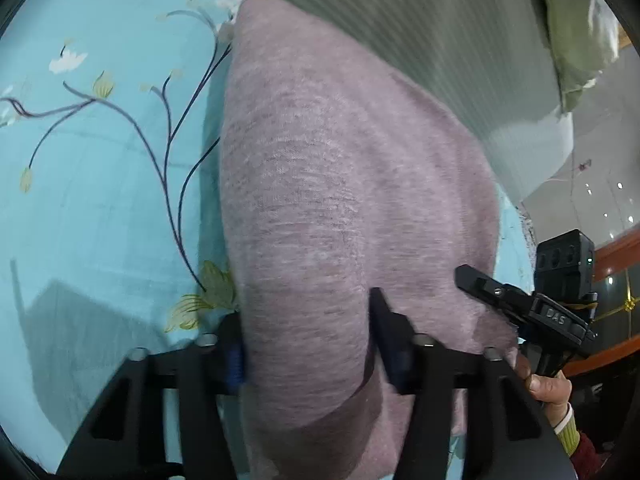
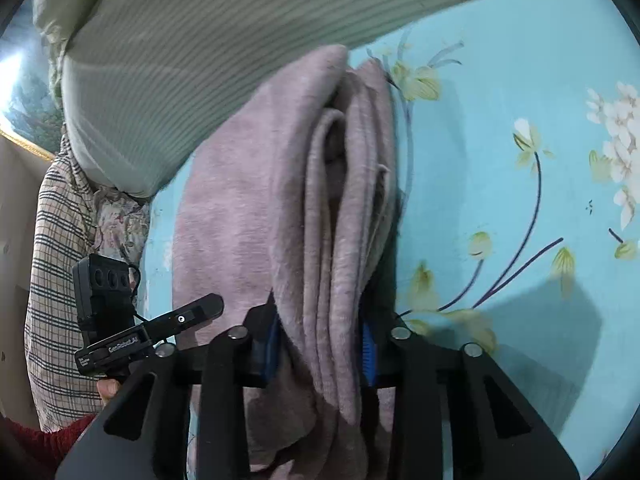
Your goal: Fold small clothes
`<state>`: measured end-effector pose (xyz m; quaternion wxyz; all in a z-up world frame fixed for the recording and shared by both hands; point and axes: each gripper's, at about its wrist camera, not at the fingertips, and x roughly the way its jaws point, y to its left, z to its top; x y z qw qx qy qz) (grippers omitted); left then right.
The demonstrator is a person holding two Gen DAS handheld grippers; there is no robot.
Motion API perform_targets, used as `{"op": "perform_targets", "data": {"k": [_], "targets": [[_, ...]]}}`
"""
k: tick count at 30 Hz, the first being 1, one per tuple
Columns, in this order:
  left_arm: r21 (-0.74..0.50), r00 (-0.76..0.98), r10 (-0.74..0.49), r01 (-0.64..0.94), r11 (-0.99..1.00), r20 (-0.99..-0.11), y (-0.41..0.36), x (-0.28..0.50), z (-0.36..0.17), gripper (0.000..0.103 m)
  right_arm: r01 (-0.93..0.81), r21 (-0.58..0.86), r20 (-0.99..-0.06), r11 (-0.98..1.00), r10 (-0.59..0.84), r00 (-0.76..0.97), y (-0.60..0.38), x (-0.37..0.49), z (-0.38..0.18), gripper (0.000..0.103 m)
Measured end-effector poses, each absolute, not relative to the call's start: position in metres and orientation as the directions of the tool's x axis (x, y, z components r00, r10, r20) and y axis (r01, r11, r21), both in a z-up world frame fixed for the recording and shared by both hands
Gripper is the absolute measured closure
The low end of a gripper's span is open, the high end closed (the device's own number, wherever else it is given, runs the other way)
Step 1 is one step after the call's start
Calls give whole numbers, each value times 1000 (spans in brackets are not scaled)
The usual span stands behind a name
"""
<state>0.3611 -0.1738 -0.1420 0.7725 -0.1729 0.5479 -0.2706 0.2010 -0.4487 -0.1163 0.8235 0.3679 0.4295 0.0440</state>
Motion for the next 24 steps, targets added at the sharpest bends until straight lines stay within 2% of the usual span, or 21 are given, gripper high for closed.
{"op": "perform_targets", "data": {"k": [2,4,13,19,20,24], "targets": [[-584,260,-630,238,776,-731,-171,360,-135,67,223,654,-655,722,394,645,-442,201,-107,74],[-598,271,-644,241,765,-715,-167,357,-128,68,199,661,-639,724,404,655,-431,201,-99,74],[-586,399,-634,251,770,-663,-91,312,-72,69,32,693,-567,720,517,641,-344,206,-81,74],[-530,479,-553,198,824,-681,-27,259,-58,69,-45,676,-585,735,573,574,-283,212,-89,74],[-526,488,-541,183,830,-684,-16,250,-59,69,-50,695,-596,717,613,519,-277,213,-92,74],[-506,483,-505,141,851,-715,14,228,-72,70,-38,685,-630,727,618,471,-257,215,-109,74]]}}
